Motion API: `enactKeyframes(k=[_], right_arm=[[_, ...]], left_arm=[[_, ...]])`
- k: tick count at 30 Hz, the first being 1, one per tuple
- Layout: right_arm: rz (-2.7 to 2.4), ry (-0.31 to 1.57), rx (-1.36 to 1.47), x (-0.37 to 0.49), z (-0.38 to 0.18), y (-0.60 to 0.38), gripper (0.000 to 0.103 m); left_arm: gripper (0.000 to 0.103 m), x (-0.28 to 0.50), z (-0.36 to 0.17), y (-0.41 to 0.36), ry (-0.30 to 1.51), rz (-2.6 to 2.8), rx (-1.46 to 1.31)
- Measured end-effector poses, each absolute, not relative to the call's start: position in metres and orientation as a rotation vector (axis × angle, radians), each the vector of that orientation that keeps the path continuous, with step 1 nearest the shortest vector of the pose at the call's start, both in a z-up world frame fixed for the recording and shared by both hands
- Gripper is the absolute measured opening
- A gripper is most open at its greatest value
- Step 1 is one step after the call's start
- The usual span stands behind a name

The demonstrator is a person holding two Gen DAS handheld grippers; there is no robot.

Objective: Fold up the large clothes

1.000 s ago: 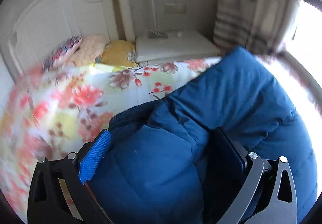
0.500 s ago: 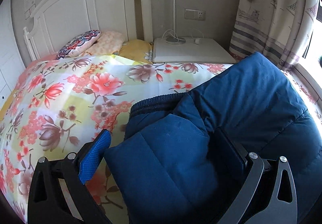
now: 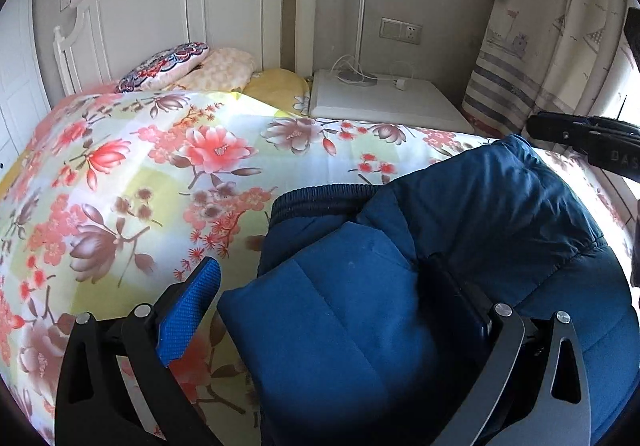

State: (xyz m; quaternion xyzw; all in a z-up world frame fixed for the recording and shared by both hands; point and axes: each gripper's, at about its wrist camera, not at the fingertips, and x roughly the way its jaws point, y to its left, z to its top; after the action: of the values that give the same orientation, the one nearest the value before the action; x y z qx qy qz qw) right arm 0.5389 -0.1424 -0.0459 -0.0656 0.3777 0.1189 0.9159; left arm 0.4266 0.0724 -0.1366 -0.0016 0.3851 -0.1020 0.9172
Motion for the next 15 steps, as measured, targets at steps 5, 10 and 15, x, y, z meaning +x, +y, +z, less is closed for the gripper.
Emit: enactKeyframes(k=[5, 10, 15], right_arm=[[0.254, 0.902, -0.208, 0.549, -0.096, -0.13, 0.025], [0.215, 0.882, -0.305, 0.543, -0.064, -0.115, 0.025], [0.4, 0.819, -0.289, 0.523, -0.042, -0.081, 0.024]], left_arm=[[0.099, 0.428, -0.138, 0.075, 0.801, -0.207, -0.019], [0.099, 0.424, -0.135, 0.074, 0.766, -0.181, -0.008], [0.099, 0.421, -0.134, 0.074, 0.752, -0.167, -0.005]])
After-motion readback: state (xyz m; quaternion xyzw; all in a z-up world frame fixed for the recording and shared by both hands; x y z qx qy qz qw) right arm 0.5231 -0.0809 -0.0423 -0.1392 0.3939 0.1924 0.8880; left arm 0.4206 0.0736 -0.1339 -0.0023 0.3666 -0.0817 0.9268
